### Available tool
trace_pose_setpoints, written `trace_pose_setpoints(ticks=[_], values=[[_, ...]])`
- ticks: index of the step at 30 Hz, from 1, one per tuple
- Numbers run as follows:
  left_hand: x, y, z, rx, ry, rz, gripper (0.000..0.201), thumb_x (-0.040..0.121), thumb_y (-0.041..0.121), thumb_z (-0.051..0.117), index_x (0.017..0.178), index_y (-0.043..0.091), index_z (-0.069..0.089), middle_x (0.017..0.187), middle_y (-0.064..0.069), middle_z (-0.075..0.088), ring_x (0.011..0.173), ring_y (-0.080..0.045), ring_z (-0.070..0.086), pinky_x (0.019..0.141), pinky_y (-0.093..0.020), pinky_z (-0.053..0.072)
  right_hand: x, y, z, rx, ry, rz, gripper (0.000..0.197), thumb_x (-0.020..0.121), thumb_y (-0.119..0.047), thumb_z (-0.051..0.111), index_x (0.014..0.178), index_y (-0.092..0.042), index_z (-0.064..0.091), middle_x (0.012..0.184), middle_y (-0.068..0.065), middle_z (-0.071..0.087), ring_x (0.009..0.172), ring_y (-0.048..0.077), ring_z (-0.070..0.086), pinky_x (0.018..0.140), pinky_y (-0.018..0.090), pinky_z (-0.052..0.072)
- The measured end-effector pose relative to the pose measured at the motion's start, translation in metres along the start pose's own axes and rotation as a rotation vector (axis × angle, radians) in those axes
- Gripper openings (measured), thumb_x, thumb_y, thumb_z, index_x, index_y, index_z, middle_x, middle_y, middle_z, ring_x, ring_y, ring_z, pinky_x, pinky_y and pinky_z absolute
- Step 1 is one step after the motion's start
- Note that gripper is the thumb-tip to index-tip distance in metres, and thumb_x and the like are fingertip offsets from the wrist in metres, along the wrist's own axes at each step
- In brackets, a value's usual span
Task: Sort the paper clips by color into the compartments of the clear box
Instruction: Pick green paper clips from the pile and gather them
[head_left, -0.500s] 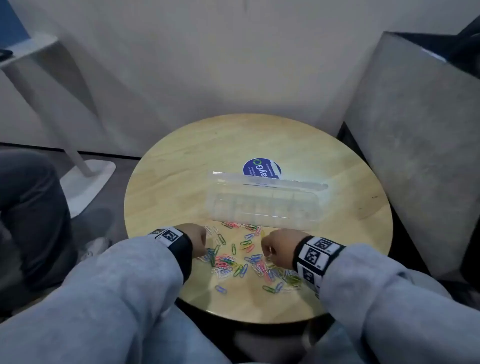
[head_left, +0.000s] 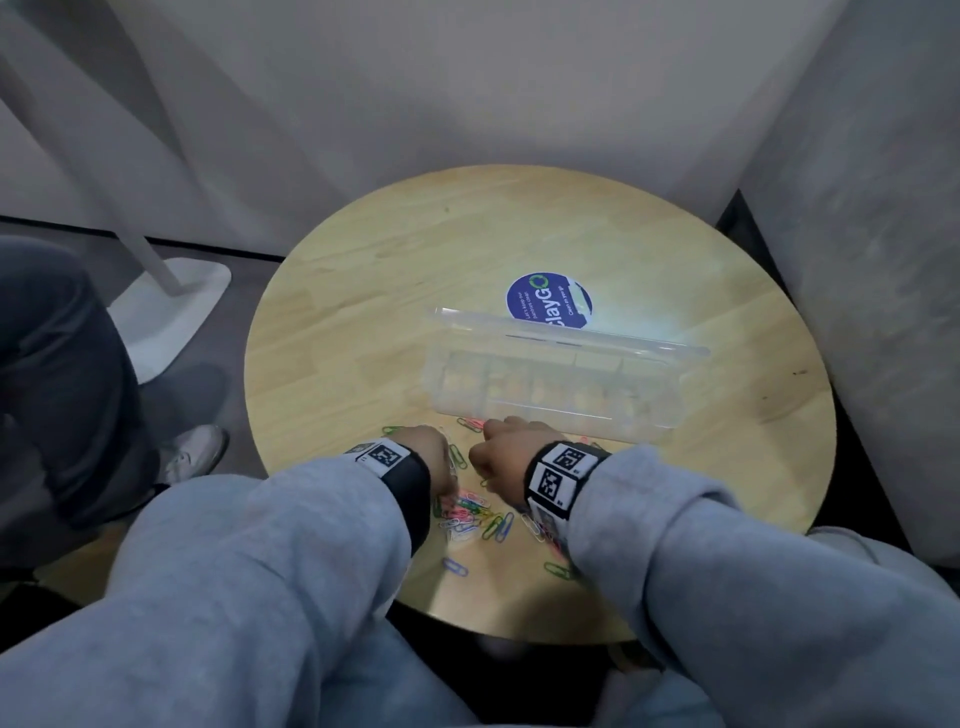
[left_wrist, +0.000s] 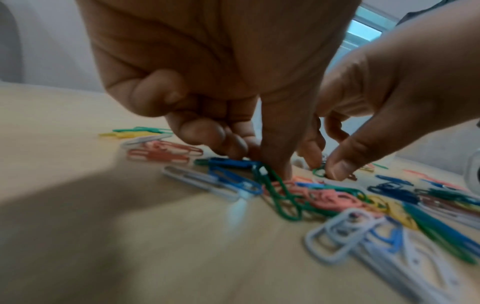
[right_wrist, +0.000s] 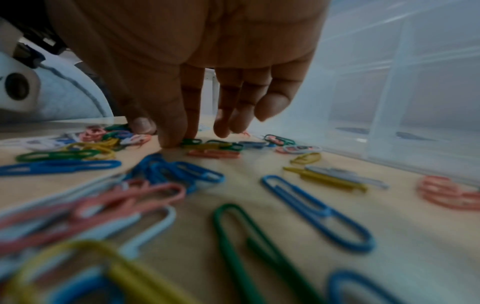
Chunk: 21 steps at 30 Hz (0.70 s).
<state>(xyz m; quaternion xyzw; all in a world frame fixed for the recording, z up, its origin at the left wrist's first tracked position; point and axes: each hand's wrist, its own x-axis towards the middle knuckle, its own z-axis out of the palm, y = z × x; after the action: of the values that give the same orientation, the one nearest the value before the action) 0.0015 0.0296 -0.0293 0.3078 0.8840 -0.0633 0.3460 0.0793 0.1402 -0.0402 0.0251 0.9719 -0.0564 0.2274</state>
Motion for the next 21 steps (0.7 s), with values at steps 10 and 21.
trace_pose_setpoints(ticks=[10,21], values=[[-0.02,-0.028,-0.022,-1.02,-0.013,0.087,0.03,0.091,0.0,0.051,0.062,0.008,0.049,0.06,-0.01,0.063,0.038,-0.009,0.057,0.04,-0.016,0.045,-0.024,0.019,-0.018,0.41,0.034,0.198,0.027,0.082,-0.014,0.06,0.06,-0.021,0.045,0.08,0.0,0.059,0.079,0.02,0.055,0.075,0.031,0.049],[-0.017,-0.035,-0.023,-0.675,0.1,-0.006,0.021,0.093,0.009,0.042,0.074,0.018,0.046,0.066,-0.003,0.052,0.048,-0.013,0.048,0.044,-0.017,0.036,-0.045,0.042,-0.002,1.433,-0.012,0.434,0.024,0.091,0.004,0.039,0.077,-0.01,0.054,0.064,0.008,0.048,0.049,0.015,0.048,0.044,0.022,0.041]])
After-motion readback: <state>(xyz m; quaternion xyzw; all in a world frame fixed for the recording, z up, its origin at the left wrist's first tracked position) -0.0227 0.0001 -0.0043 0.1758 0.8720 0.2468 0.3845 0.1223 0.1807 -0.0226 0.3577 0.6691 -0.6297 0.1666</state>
